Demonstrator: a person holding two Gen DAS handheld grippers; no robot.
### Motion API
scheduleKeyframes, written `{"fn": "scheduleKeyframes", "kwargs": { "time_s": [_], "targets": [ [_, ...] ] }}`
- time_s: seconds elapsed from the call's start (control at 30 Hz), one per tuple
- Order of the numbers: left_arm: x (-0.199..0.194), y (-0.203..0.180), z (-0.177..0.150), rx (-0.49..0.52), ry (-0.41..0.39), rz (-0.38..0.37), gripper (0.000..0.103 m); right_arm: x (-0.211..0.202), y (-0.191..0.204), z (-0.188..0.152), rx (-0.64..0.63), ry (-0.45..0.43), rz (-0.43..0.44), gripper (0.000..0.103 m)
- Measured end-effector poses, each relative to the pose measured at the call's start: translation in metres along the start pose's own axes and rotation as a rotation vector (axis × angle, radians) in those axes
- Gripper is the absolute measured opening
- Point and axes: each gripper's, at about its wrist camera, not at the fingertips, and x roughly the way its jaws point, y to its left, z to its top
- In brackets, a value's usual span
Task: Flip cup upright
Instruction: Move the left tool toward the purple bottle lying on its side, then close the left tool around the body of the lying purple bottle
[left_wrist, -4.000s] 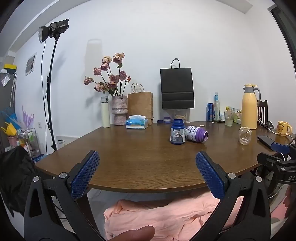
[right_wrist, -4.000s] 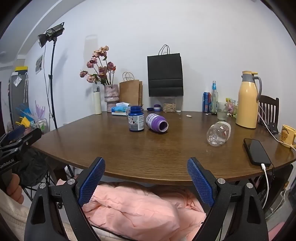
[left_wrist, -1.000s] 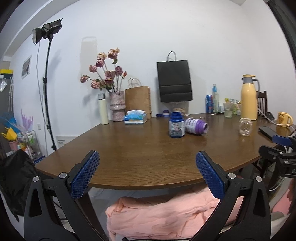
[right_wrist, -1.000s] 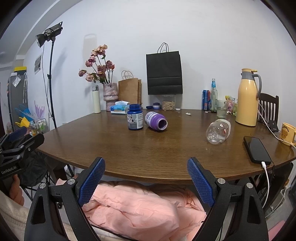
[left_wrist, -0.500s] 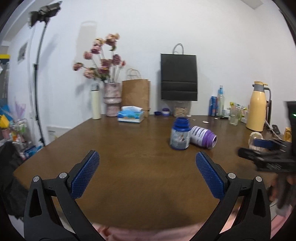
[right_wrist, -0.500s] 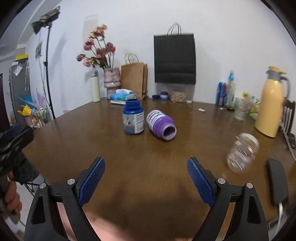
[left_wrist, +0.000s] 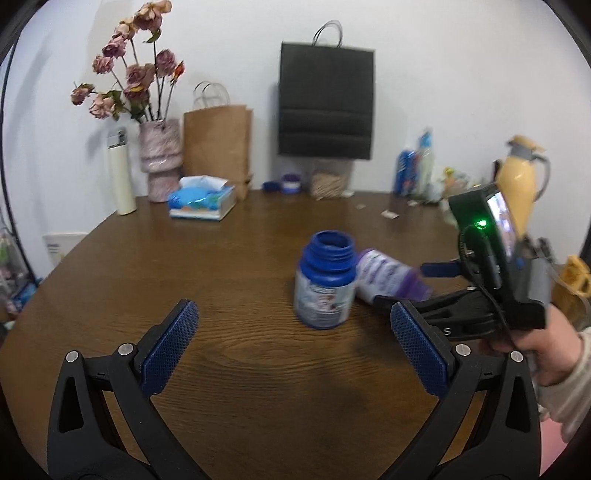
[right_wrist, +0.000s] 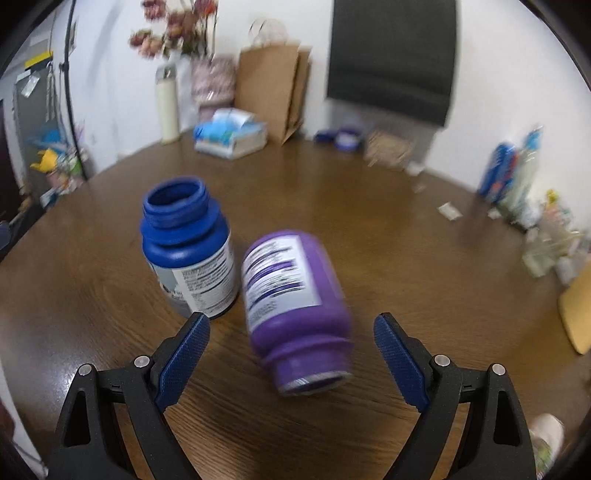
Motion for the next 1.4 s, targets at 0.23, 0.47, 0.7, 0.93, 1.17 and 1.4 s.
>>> {"fn": "scheduleKeyframes", "kwargs": {
  "time_s": [0.23, 0.47, 0.7, 0.93, 1.17, 1.4],
  "targets": [
    [0.014, -0.006, -0.002, 0.029, 0.062, -0.017, 0.103, 0.008, -0.02, -0.006, 0.073, 0.008, 0.006, 0.069],
    [0.001, -0.027, -0.018, 0.054, 0.048, -0.085, 0.103, -0.053, 0.023, -0.058, -0.065, -0.004, 0.129, 0.069],
    [0.023, -0.052, -0.014, 0.1, 0.164, -0.149, 0.103, -0.077, 0.069, -0.085, -0.175, -0.025, 0.285, 0.069],
    [0.042, -0.051, -0.022, 0.061, 0.282, -0.136, 0.054, -0.076, 0.073, -0.089, -0.214, -0.032, 0.354, 0.07],
    [0.035, -0.054, -0.027, 0.121, 0.27, -0.116, 0.028, -0.085, 0.056, -0.096, -0.18, -0.052, 0.298, 0.075],
    [0.029, -0.047, -0.039, 0.13, 0.28, -0.09, 0.029, -0.084, 0.017, -0.096, 0.025, -0.069, 0.172, 0.075]
  ]
}}
